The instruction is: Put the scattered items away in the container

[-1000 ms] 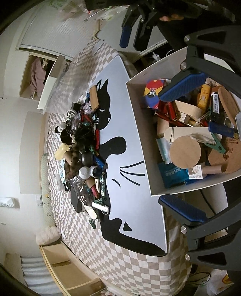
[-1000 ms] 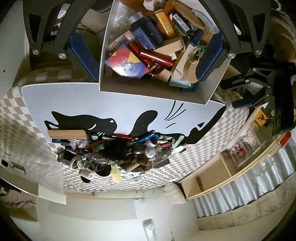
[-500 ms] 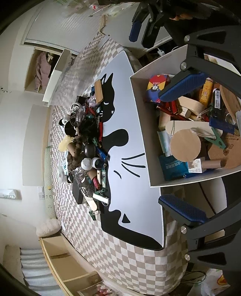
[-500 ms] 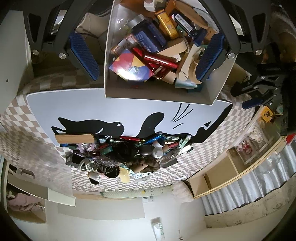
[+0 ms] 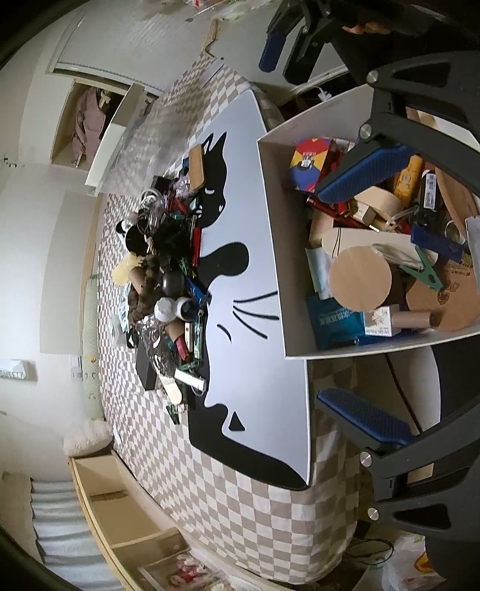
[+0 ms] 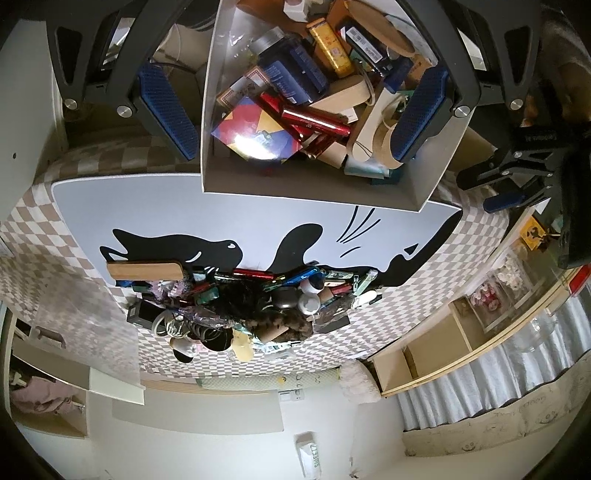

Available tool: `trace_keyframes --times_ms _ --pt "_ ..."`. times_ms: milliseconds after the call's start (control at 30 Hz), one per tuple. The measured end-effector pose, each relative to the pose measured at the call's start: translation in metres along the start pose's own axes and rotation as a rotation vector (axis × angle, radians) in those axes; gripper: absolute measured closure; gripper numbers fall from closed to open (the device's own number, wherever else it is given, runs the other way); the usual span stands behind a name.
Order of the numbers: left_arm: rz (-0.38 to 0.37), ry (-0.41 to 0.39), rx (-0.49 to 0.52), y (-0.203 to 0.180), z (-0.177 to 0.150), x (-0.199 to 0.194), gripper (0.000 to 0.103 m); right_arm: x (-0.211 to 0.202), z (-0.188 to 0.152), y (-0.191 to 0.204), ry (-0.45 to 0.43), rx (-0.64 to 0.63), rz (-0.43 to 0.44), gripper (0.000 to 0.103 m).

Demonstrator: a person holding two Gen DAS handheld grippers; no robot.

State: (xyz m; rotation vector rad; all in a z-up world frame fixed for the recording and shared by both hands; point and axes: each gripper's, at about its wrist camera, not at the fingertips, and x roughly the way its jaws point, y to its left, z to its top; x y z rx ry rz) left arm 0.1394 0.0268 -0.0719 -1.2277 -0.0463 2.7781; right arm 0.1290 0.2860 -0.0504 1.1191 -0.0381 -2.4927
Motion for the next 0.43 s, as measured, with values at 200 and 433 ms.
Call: trace_keyframes --times_ms 200,433 --pt "0.020 -0.026 0.008 -0.0008 -0.0019 -0.0042 0.002 0.0004 -0.0003 -0.0002 0.001 0.003 -0.001 0.000" --pt "0.020 -0.034 0.020 -0.0016 -0.0024 -0.0073 0.002 0.0002 -0.0017 -0.0010 0.001 0.006 0.001 0.000"
